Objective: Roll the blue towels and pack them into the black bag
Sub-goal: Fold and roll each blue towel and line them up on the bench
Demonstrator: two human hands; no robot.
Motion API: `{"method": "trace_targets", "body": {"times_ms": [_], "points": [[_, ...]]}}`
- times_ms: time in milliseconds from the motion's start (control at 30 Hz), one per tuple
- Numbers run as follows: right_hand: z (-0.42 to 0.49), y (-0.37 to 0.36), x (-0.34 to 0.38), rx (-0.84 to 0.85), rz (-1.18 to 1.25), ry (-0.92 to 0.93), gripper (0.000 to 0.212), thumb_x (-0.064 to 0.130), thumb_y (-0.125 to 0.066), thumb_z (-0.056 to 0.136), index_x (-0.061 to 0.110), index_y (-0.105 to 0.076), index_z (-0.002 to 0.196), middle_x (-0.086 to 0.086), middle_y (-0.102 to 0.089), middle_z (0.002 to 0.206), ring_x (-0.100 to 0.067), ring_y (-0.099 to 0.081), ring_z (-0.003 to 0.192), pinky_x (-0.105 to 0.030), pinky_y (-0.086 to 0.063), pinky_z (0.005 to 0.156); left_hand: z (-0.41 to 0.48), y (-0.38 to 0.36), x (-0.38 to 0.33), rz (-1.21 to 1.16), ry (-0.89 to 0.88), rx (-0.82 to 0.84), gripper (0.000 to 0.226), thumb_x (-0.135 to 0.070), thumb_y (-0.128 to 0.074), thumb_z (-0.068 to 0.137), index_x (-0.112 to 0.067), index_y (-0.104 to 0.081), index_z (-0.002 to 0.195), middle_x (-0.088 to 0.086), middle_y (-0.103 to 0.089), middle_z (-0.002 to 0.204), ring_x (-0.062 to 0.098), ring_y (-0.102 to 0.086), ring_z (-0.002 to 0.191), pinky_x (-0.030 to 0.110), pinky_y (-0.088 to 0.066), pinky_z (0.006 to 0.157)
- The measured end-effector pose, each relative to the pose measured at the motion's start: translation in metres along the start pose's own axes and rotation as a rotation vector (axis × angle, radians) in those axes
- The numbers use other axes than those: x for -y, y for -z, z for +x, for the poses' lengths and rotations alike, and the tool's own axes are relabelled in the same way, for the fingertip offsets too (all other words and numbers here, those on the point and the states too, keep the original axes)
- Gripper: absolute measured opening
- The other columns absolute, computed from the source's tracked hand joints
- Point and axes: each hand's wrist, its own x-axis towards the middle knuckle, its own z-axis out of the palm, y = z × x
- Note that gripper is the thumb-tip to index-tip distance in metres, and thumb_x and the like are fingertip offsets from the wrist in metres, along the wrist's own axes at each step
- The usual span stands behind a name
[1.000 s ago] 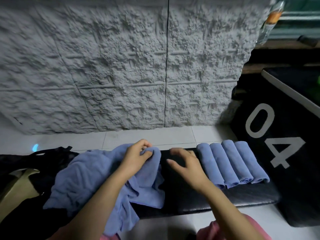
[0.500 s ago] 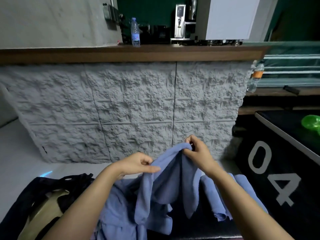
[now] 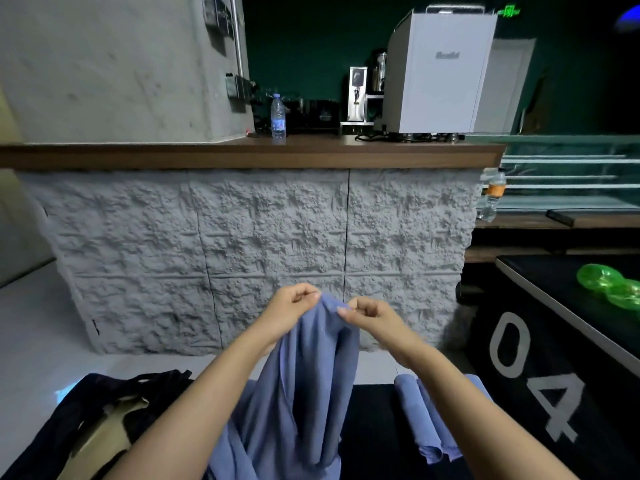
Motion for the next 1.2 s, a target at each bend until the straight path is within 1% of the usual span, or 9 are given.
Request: {"method": "trace_targets", "body": {"times_ms": [233, 400, 500, 567, 633, 700, 767, 1033, 1200], "points": [[-0.031, 0.046, -0.003, -0.01, -0.053, -0.018, 0.022, 0.037, -0.074, 0.078, 0.017, -0.065, 0.076, -0.004, -0.057, 0.074, -0.013, -0.048, 0.072, -0.024, -0.035, 0.066, 0.003, 0.048, 0.002, 0.083, 0.062, -0.288, 0.016, -0.016, -0.054, 0.094, -0.009, -0.068, 0.097, 0.006, -0.067, 0.099, 0.017, -0.059, 0.094, 0.028, -0.044, 0.081], [-0.041, 0.073, 0.003, 0.17, -0.554, -0.018, 0.008, 0.013, -0.068, 0.086, 0.018, -0.068, 0.08, -0.001, -0.059, 0.075, -0.012, -0.047, 0.07, -0.03, -0.038, 0.067, 0.008, 0.042, 0.006, 0.088, 0.094, -0.399, 0.014, -0.014, -0.054, 0.094, -0.009, -0.067, 0.093, 0.004, -0.065, 0.093, 0.016, -0.057, 0.089, 0.024, -0.043, 0.069], [-0.037, 0.052, 0.025, 0.176, -0.439, 0.042, 0.009, 0.009, -0.07, 0.083, 0.018, -0.071, 0.083, 0.008, -0.064, 0.075, -0.005, -0.051, 0.071, -0.019, -0.041, 0.067, 0.008, 0.023, 0.002, 0.074, 0.044, -0.344, 0.012, -0.007, -0.056, 0.092, -0.008, -0.068, 0.089, 0.003, -0.065, 0.085, 0.012, -0.055, 0.083, 0.016, -0.042, 0.067], [-0.024, 0.028, 0.038, 0.091, -0.425, 0.126, 0.012, 0.009, -0.074, 0.079, 0.017, -0.071, 0.087, 0.012, -0.063, 0.074, 0.002, -0.05, 0.065, -0.013, -0.039, 0.064, 0.007, 0.005, -0.003, 0.075, 0.03, -0.191, 0.013, -0.007, -0.058, 0.091, -0.011, -0.069, 0.087, -0.001, -0.066, 0.081, 0.009, -0.055, 0.079, 0.014, -0.043, 0.067], [-0.006, 0.011, 0.042, -0.039, -0.608, 0.21, 0.023, 0.012, -0.076, 0.078, 0.02, -0.068, 0.098, 0.011, -0.061, 0.077, 0.003, -0.051, 0.067, -0.016, -0.04, 0.066, 0.005, -0.011, -0.007, 0.071, 0.017, -0.05, 0.015, -0.006, -0.059, 0.09, -0.015, -0.069, 0.083, -0.007, -0.065, 0.078, 0.004, -0.056, 0.074, 0.011, -0.044, 0.067], [0.007, 0.003, 0.04, -0.159, -0.917, 0.191, 0.03, 0.024, -0.071, 0.08, 0.026, -0.064, 0.11, 0.007, -0.064, 0.084, -0.009, -0.054, 0.085, -0.029, -0.043, 0.077, 0.004, -0.02, -0.008, 0.065, 0.002, 0.001, 0.012, -0.004, -0.06, 0.089, -0.011, -0.069, 0.088, -0.008, -0.066, 0.078, 0.0, -0.057, 0.072, 0.007, -0.044, 0.068], [0.012, 0.001, 0.036, -0.189, -1.07, 0.142, 0.022, 0.033, -0.065, 0.084, 0.029, -0.066, 0.106, 0.004, -0.068, 0.096, -0.019, -0.052, 0.1, -0.035, -0.041, 0.085, 0.001, -0.02, -0.005, 0.013, 0.016, -0.024, 0.008, -0.003, -0.064, 0.086, -0.009, -0.068, 0.089, -0.003, -0.067, 0.079, 0.003, -0.06, 0.074, 0.008, -0.046, 0.069], [0.011, 0.019, 0.024, -0.342, -1.035, 0.066, 0.015, 0.039, -0.057, 0.089, 0.026, -0.065, 0.092, 0.004, -0.068, 0.094, -0.022, -0.049, 0.104, -0.037, -0.038, 0.086, -0.015, -0.012, 0.041, 0.03, 0.151, -0.051, 0.013, -0.007, -0.074, 0.078, -0.013, -0.065, 0.07, -0.001, -0.065, 0.065, 0.002, -0.058, 0.057, 0.012, -0.044, 0.057], [0.002, 0.058, 0.019, -0.544, -1.049, 0.001, 0.018, 0.038, -0.057, 0.09, 0.022, -0.065, 0.092, -0.004, -0.07, 0.097, -0.029, -0.059, 0.101, -0.037, -0.042, 0.077, -0.021, 0.004, 0.082, 0.301, 0.241, -0.058, 0.027, -0.011, -0.074, 0.076, -0.02, -0.062, 0.053, -0.007, -0.06, 0.052, 0.007, -0.052, 0.053, 0.02, -0.042, 0.059]]}}
